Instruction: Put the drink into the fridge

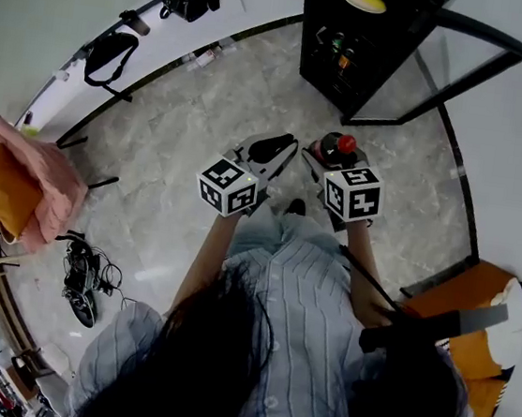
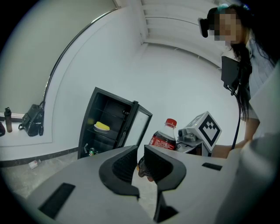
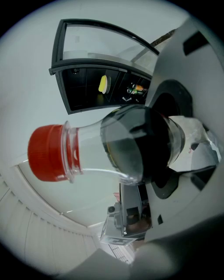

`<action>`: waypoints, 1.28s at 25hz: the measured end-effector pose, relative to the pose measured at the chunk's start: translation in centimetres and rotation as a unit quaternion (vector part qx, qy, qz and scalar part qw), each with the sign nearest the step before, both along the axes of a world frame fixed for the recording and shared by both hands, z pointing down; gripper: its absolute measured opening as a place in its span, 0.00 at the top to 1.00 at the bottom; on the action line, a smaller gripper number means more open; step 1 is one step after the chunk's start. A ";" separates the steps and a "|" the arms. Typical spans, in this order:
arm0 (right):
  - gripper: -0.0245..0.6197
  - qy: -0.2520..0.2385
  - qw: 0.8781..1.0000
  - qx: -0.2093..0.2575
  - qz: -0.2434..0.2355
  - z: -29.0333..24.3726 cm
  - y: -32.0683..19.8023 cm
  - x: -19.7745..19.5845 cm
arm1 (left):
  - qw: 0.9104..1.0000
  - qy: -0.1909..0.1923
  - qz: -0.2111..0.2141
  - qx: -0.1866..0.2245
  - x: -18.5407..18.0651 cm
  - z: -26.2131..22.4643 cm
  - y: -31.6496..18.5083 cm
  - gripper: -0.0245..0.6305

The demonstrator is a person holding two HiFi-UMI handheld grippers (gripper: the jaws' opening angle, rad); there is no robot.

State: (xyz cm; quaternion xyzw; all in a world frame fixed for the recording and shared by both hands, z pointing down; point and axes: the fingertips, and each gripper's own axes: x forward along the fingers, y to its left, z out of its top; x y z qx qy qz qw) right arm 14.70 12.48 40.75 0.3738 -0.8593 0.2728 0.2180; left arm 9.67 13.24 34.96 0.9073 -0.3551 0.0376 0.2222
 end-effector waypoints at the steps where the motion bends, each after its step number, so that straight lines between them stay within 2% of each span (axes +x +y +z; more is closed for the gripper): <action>1: 0.49 -0.002 1.000 0.000 0.001 -0.2 -0.3 0.1 | 1.000 -0.002 0.000 0.001 0.1 -0.2 -0.3 0.88; 13: 0.49 -0.006 1.000 0.011 0.007 -0.8 -3.4 -0.1 | 1.000 0.003 0.018 -0.002 0.3 -0.7 -3.9 0.88; 21: 0.49 -0.004 0.999 0.005 0.037 -0.1 -7.6 0.2 | 0.999 0.007 0.049 -0.001 0.8 -0.4 -8.6 0.88; 32: 0.49 -0.001 0.996 -0.019 0.089 1.4 -14.8 -3.2 | 0.996 0.006 0.087 -0.025 -3.8 0.9 -16.0 0.88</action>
